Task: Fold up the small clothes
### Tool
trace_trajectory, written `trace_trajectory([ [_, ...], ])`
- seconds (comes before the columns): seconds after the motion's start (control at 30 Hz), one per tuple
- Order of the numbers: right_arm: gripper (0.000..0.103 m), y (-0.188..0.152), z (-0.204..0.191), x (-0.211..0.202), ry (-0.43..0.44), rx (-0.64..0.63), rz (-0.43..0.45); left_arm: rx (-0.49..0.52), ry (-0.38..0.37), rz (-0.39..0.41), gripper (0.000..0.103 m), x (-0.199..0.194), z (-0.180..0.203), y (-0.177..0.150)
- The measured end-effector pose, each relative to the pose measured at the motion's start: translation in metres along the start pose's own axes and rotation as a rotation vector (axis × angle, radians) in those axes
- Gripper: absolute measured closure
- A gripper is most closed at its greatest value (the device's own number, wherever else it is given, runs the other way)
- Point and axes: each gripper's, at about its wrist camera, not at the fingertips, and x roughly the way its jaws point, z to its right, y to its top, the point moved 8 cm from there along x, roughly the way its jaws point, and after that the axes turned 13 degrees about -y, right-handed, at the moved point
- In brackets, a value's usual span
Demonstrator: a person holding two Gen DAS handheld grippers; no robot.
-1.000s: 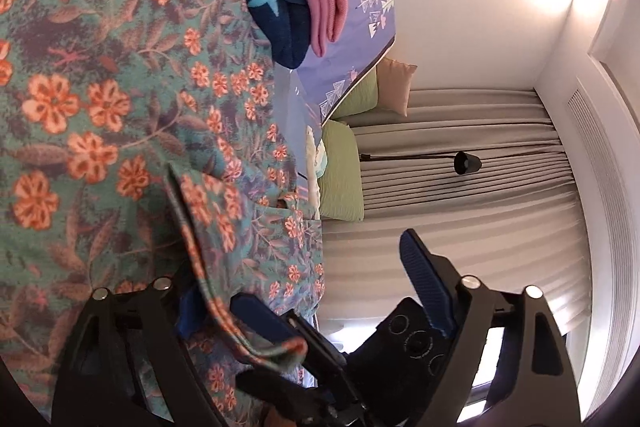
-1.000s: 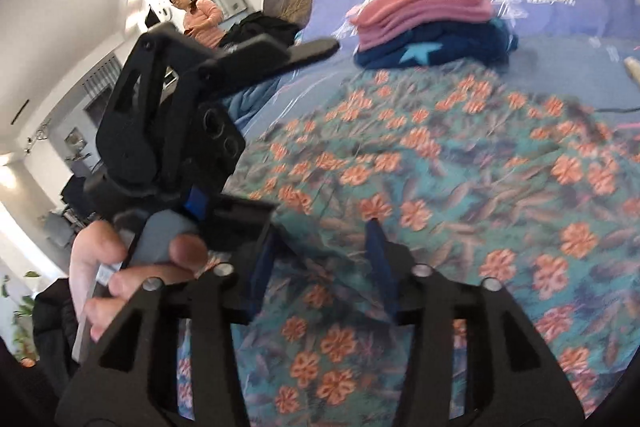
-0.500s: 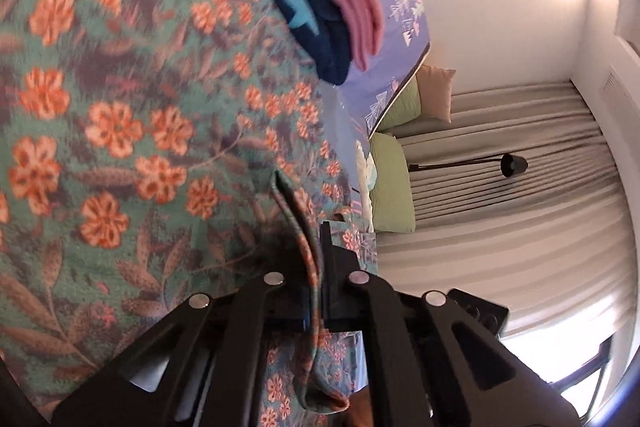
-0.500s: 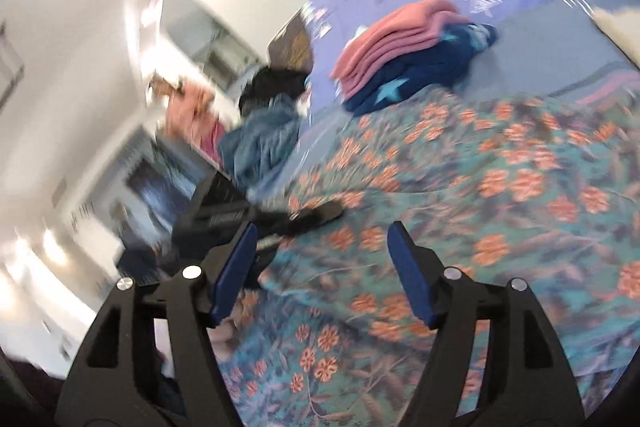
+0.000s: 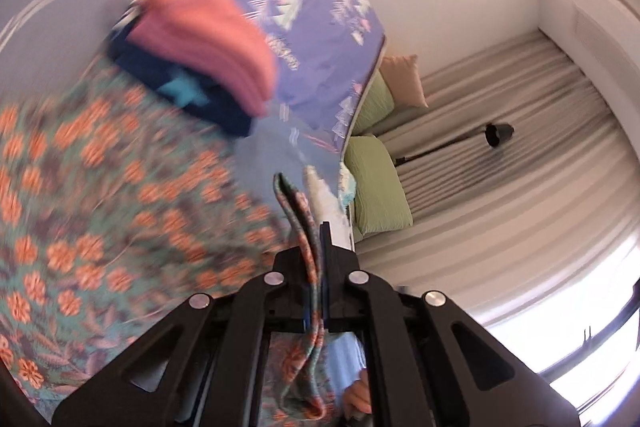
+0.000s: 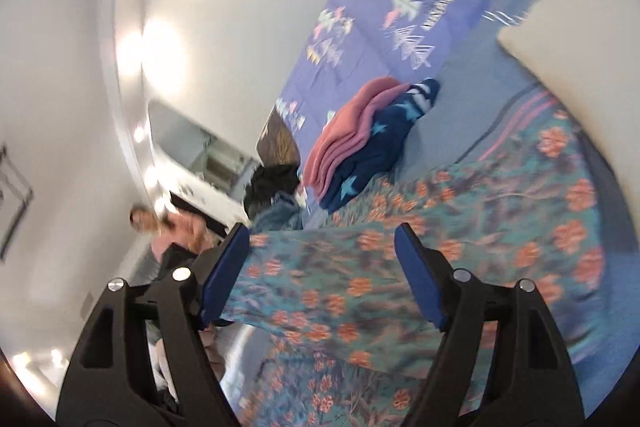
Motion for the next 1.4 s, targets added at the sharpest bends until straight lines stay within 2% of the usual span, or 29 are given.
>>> trace_trajectory([
  [0.17,0.026,0.02,0.036,-0.012,0.026,0.179,0.04,0.139,0.001,-0.012,0.1,0.01,0.065,0.021],
  [0.33,0.026,0.035,0.057,-0.031,-0.02,0.243,0.133,0.143,0.025,0.045,0.1,-0.003,0.076,0.038],
  [0.5,0.026,0.041,0.066,-0.037,0.002,0.291,0.159,0.145,0.052,0.105,0.1,-0.037,0.069,0.047],
  [0.77,0.026,0.033,0.065,-0.023,0.001,0.296,0.098,0.081,0.146,0.146,0.1,-0.096,0.031,0.054],
  [0.97,0.025,0.026,0.07,-0.013,0.005,0.319,0.051,-0.005,0.155,0.186,0.1,-0.131,-0.004,0.047],
  [1.2,0.024,0.022,0.07,-0.012,0.021,0.328,0.028,-0.09,0.231,0.191,0.1,-0.159,-0.06,0.024],
  [1.4,0.023,0.018,0.066,-0.008,0.019,0.311,0.001,-0.146,0.34,0.18,0.1,-0.178,-0.118,-0.005],
])
